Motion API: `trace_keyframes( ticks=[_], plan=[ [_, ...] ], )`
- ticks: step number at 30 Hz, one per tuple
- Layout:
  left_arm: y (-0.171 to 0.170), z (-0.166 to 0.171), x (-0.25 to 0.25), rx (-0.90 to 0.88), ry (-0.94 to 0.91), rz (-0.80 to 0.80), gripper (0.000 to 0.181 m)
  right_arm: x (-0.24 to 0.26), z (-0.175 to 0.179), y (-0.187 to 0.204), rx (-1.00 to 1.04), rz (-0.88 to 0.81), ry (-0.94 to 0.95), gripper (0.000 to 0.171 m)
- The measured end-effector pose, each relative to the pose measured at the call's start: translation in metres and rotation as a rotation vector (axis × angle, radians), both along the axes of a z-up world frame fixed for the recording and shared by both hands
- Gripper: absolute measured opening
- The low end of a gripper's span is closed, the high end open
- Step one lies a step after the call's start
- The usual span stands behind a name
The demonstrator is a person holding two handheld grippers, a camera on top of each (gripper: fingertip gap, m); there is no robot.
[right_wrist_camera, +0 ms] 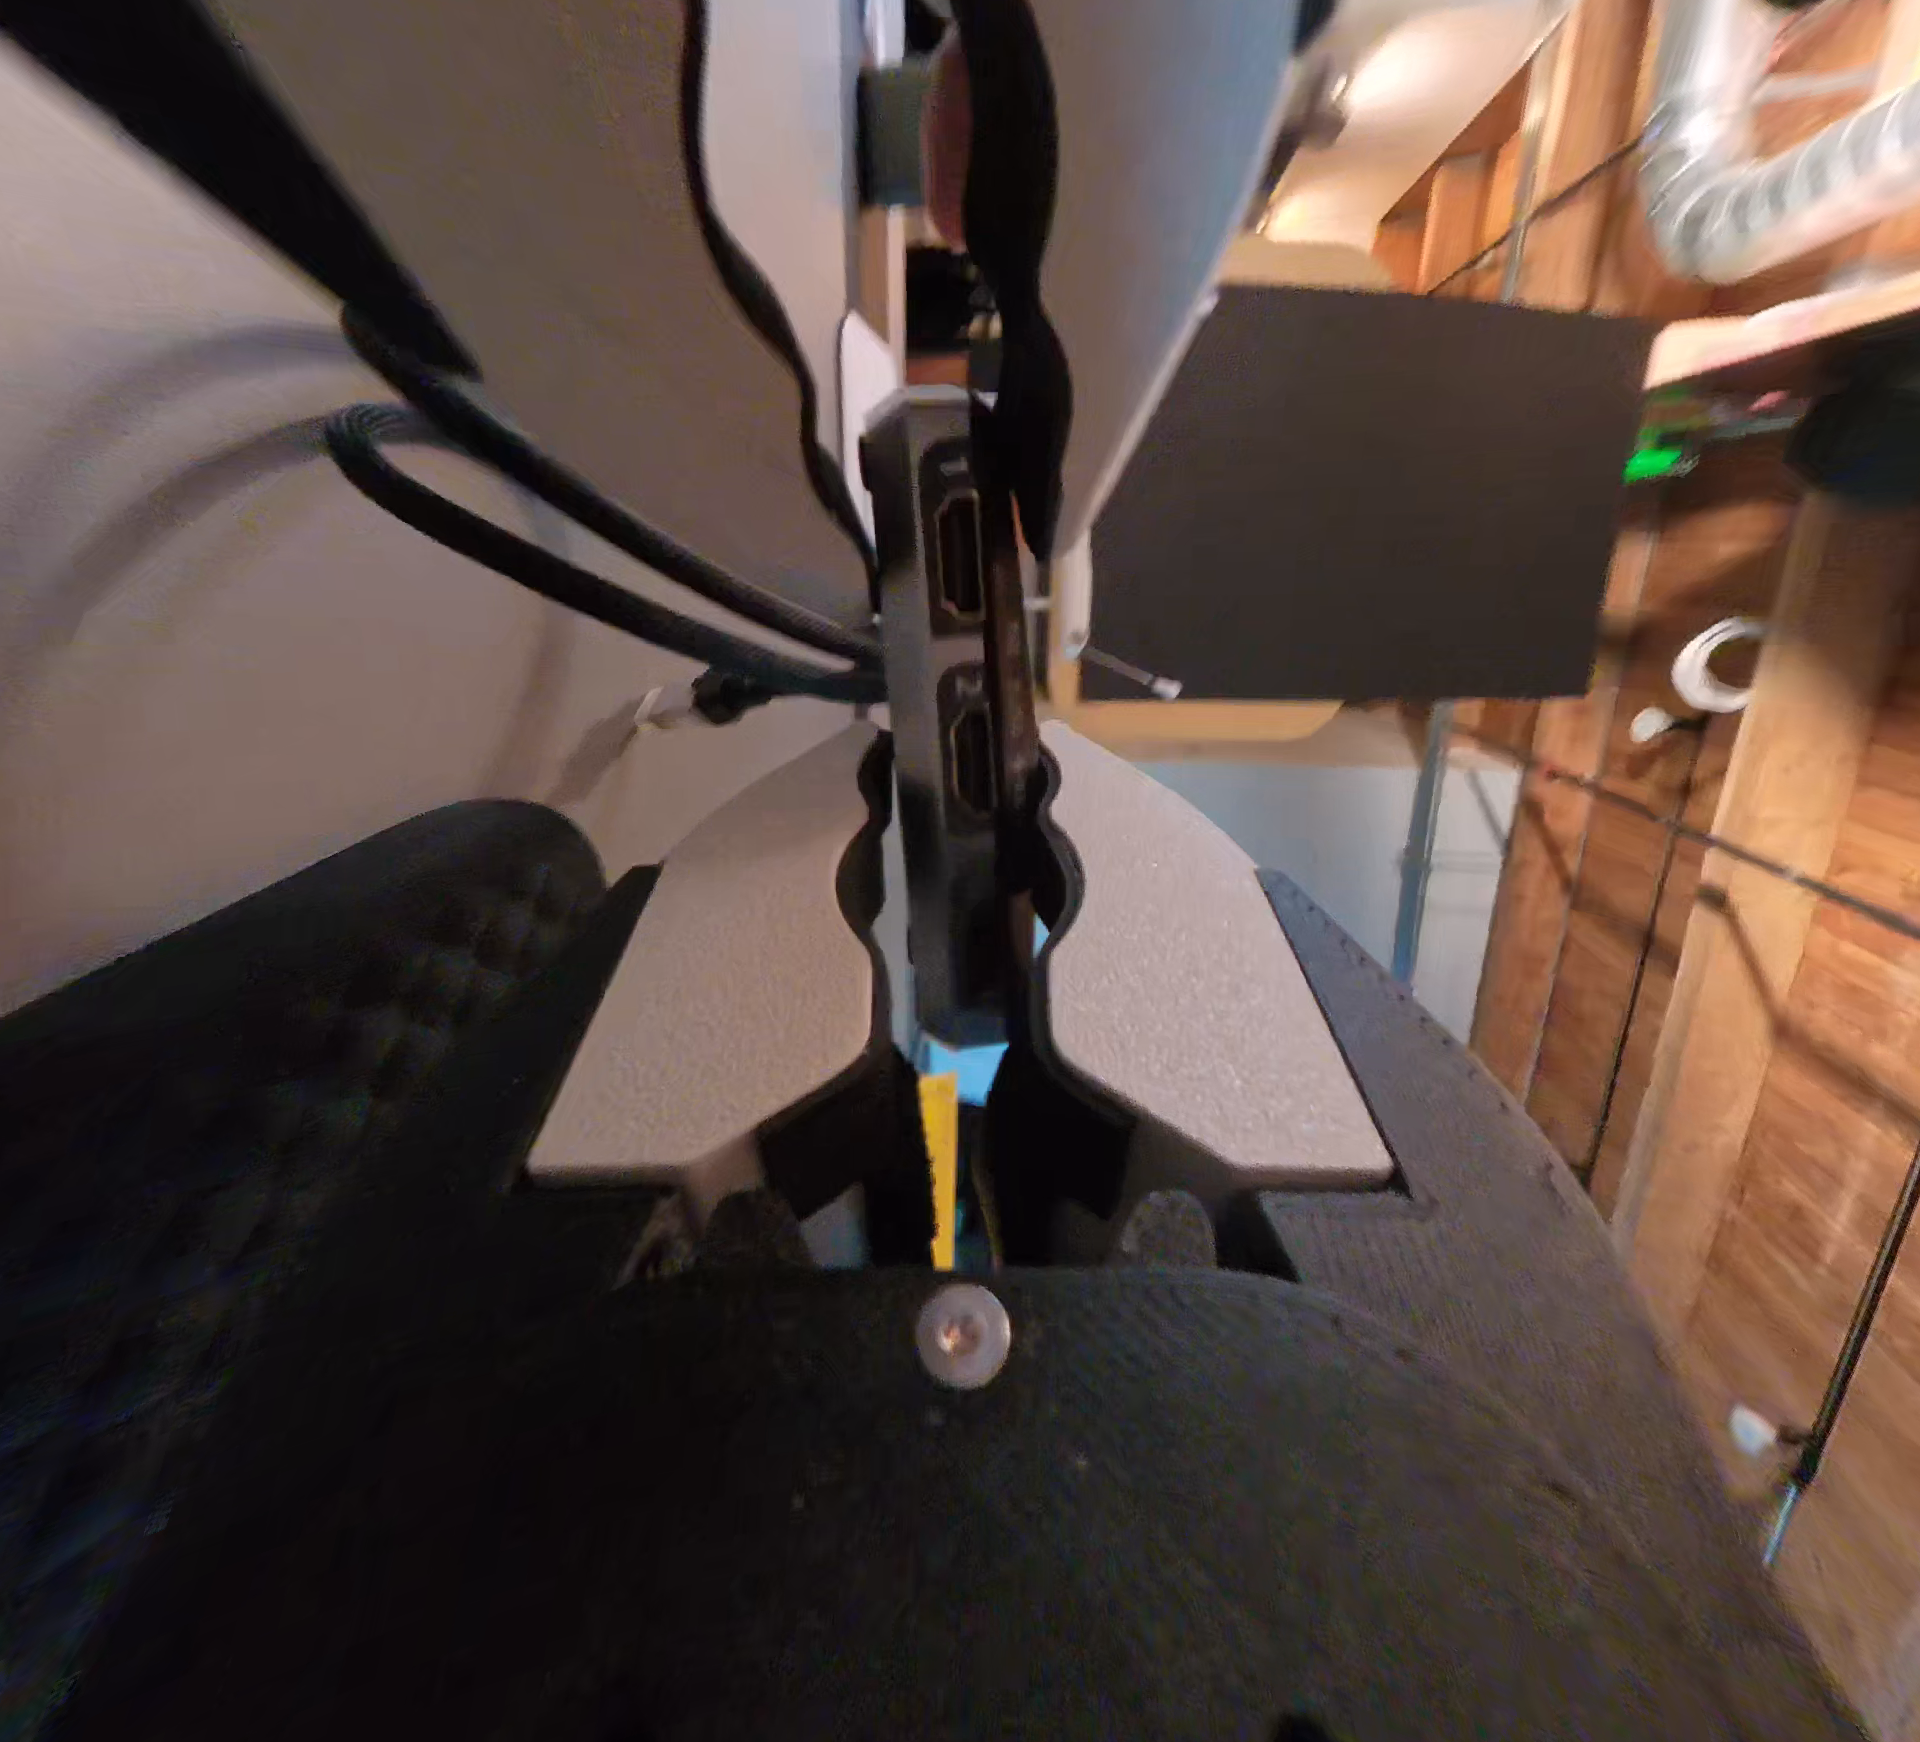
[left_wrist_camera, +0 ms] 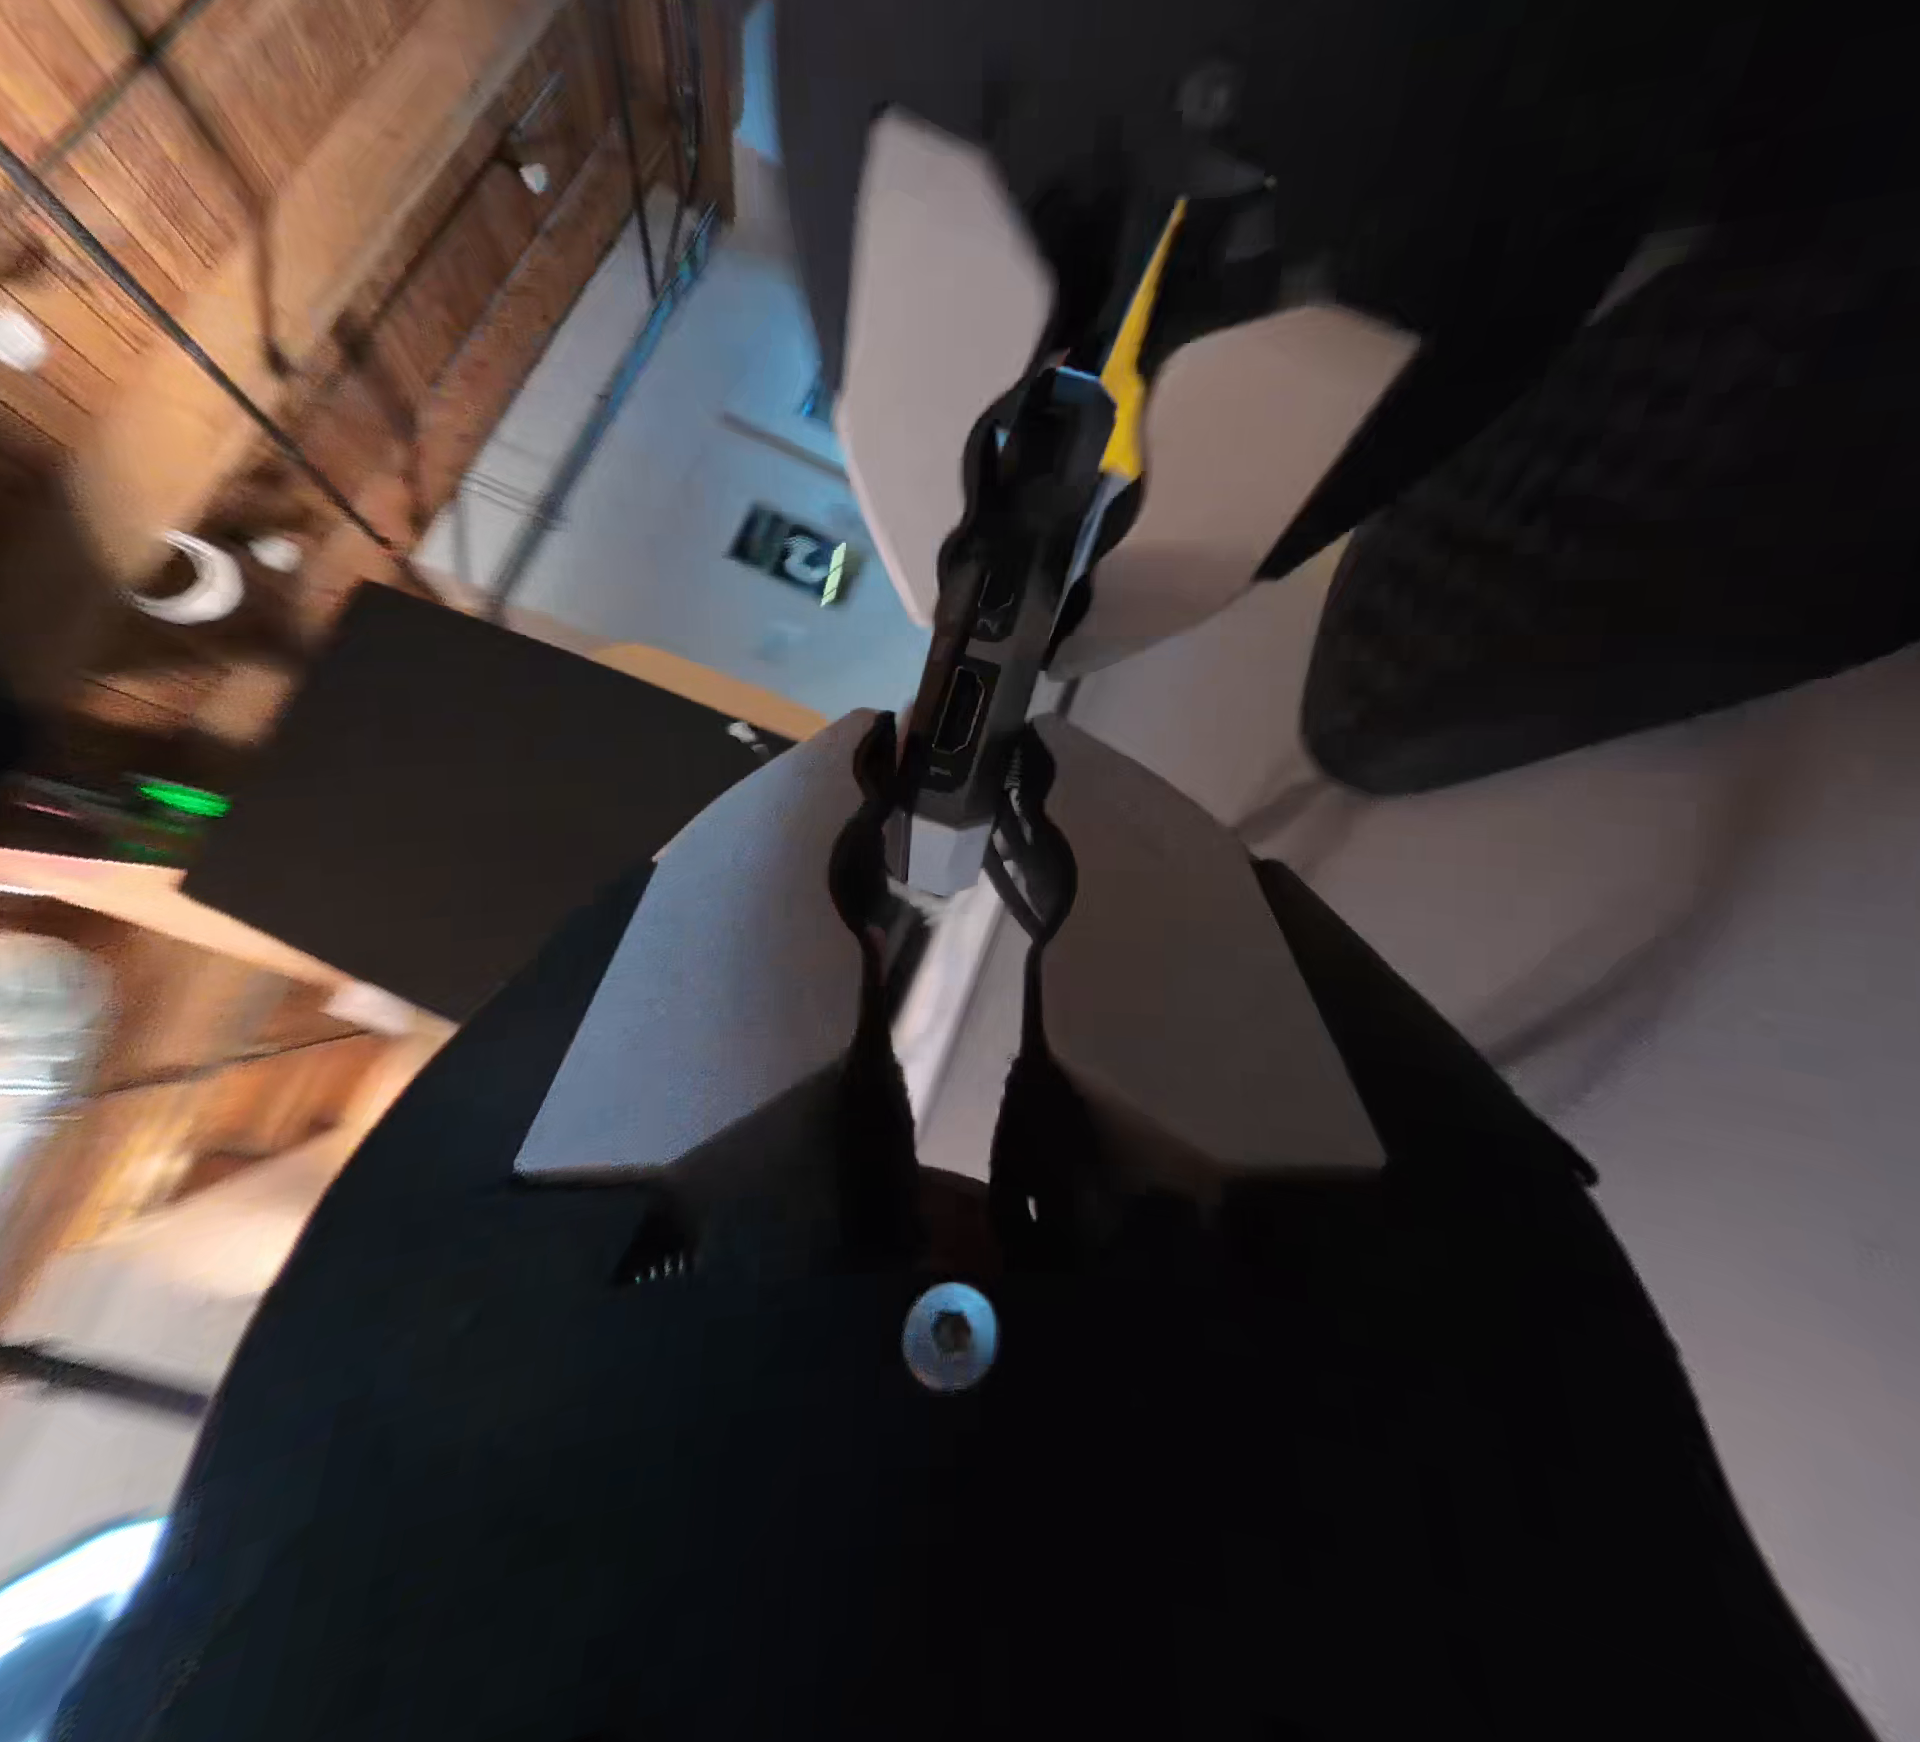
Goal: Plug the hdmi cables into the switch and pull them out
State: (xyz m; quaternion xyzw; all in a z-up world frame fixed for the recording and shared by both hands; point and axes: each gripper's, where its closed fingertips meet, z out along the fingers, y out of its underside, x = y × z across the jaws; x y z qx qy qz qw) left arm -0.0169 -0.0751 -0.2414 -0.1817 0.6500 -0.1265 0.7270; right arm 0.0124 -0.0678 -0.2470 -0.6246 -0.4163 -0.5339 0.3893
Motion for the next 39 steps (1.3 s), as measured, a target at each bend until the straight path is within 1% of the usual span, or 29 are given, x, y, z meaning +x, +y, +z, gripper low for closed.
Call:
trace_keyframes(
  ticks=[2, 4, 7, 10, 11, 12, 14, 15, 16, 18, 19, 20, 23, 25, 27, 29, 32, 36, 39],
  plan=[
    [0.001, 0.006, -0.009, -0.108, -0.035, -0.095, 0.021, -0.012, 0.012, -0.003, 0.068, 0.133, -0.029, 0.033],
    [-0.003, 0.014, -0.021, -0.193, -0.075, -0.185, 0.021, -0.03, 0.028, -0.014, 0.162, 0.333, 0.006, 0.038],
    [-0.009, 0.03, -0.037, -0.266, -0.157, -0.319, 0.019, -0.05, 0.051, -0.043, 0.272, 0.64, 0.22, 0.046],
    [-0.019, 0.031, -0.045, -0.293, -0.143, -0.445, 0.024, -0.05, 0.056, -0.053, 0.276, 0.803, 0.488, 0.057],
    [-0.022, 0.029, -0.045, -0.294, -0.131, -0.47, 0.023, -0.052, 0.05, -0.05, 0.248, 0.84, 0.571, 0.062],
    [-0.026, 0.028, -0.045, -0.294, -0.118, -0.494, 0.019, -0.056, 0.042, -0.048, 0.201, 0.879, 0.639, 0.065],
    [-0.032, 0.023, -0.045, -0.297, -0.085, -0.535, 0.018, -0.067, 0.03, -0.045, 0.151, 0.957, 0.72, 0.061],
    [-0.035, 0.018, -0.045, -0.291, -0.059, -0.548, 0.018, -0.069, 0.033, -0.047, 0.185, 0.986, 0.728, 0.051],
    [-0.036, 0.014, -0.045, -0.294, -0.029, -0.554, 0.019, -0.07, 0.036, -0.049, 0.217, 1.0, 0.711, 0.035],
    [-0.031, 0.012, -0.043, -0.324, -0.002, -0.534, 0.02, -0.071, 0.035, -0.049, 0.217, 0.97, 0.612, 0.032],
    [-0.025, 0.013, -0.042, -0.34, -0.016, -0.5, 0.023, -0.072, 0.033, -0.048, 0.217, 0.937, 0.521, 0.03],
    [-0.018, 0.018, -0.041, -0.352, -0.06, -0.469, 0.03, -0.073, 0.032, -0.046, 0.23, 0.884, 0.396, 0.025],
    [0.007, 0.037, -0.051, -0.421, -0.2, -0.414, 0.032, -0.056, 0.034, -0.03, 0.292, 0.579, -0.024, 0.022],
    [0.026, 0.045, -0.059, -0.453, -0.249, -0.361, 0.032, -0.05, 0.028, -0.023, 0.307, 0.478, -0.239, 0.021],
    [0.042, 0.05, -0.07, -0.433, -0.278, -0.286, 0.032, -0.038, 0.009, -0.012, 0.249, 0.405, -0.355, 0.021],
    [0.06, 0.052, -0.082, -0.397, -0.288, -0.189, 0.032, -0.025, -0.029, 0.001, 0.079, 0.39, -0.337, 0.021],
    [0.081, 0.053, -0.099, -0.375, -0.283, -0.073, 0.032, -0.014, -0.077, 0.009, -0.125, 0.397, -0.207, 0.021],
    [0.095, 0.054, -0.117, -0.383, -0.278, -0.017, 0.032, -0.014, -0.107, 0.004, -0.309, 0.419, -0.018, 0.021],
    [0.094, 0.048, -0.12, -0.4, -0.229, -0.031, 0.032, -0.014, -0.108, -0.001, -0.345, 0.425, 0.062, 0.022]
  ],
)
